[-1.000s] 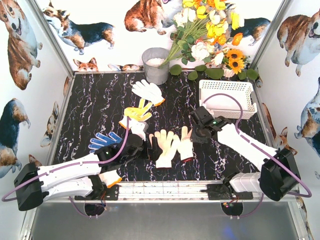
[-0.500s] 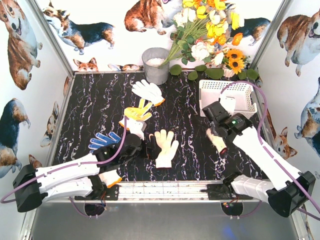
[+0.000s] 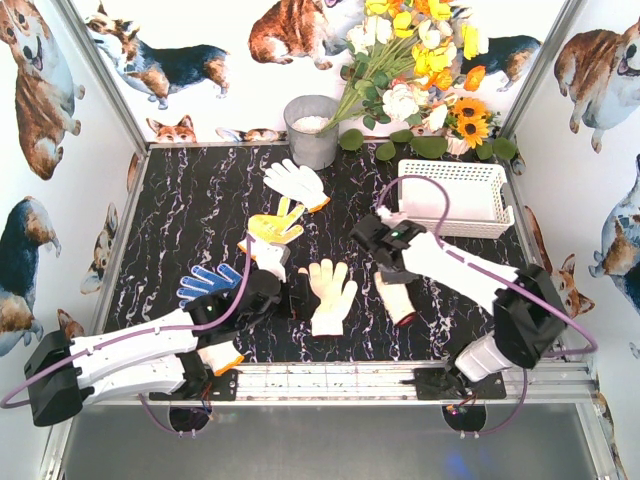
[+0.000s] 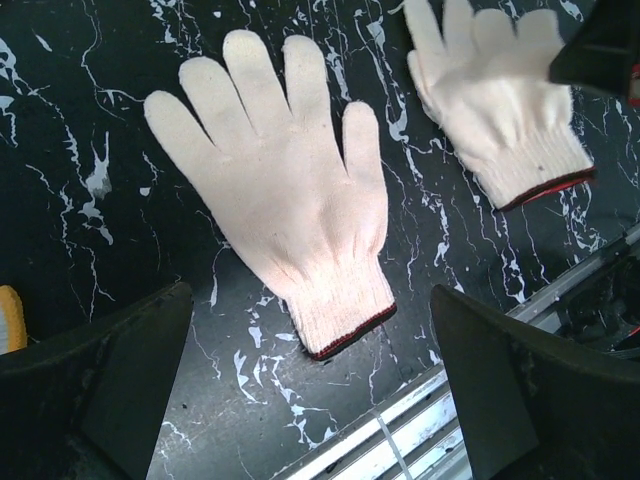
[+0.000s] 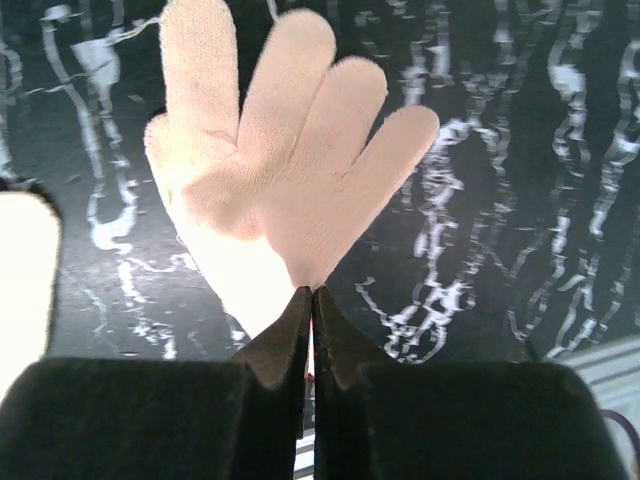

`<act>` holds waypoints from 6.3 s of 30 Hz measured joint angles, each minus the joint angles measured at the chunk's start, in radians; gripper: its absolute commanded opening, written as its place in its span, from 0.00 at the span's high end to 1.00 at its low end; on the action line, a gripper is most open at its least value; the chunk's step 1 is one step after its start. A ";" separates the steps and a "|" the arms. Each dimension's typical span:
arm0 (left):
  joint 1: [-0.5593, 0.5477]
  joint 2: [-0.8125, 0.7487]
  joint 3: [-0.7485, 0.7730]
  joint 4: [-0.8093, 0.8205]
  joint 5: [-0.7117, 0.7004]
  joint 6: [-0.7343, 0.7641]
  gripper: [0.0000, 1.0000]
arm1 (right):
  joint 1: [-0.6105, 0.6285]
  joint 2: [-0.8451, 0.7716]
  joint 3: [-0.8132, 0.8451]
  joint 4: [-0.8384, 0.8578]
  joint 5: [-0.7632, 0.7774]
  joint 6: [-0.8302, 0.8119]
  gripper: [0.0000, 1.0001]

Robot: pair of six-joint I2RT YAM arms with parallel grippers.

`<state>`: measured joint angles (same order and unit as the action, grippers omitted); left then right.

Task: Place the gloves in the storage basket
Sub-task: Turn over the glove at the center of the board, then pick up the glove from the center of the board.

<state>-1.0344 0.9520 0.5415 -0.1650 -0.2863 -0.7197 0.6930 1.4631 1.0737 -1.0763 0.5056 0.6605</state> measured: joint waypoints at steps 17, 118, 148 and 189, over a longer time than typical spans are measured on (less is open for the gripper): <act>-0.040 0.145 0.042 0.140 -0.039 0.040 0.02 | 0.038 -0.016 0.014 0.174 -0.263 0.153 1.00; -0.013 0.795 0.135 0.748 0.114 -0.369 0.93 | -0.170 -0.330 -0.466 0.653 -0.286 0.281 0.72; 0.066 0.763 0.134 0.660 0.165 -0.270 0.67 | -0.240 -0.363 -0.597 0.768 -0.655 0.390 0.57; 0.044 0.766 0.267 0.431 0.089 -0.284 1.00 | -0.245 -0.102 -0.490 0.882 -0.689 0.272 0.97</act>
<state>-0.9901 1.7184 0.8082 0.2665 -0.1970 -1.0035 0.4484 1.3613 0.5838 -0.1944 -0.1837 0.9325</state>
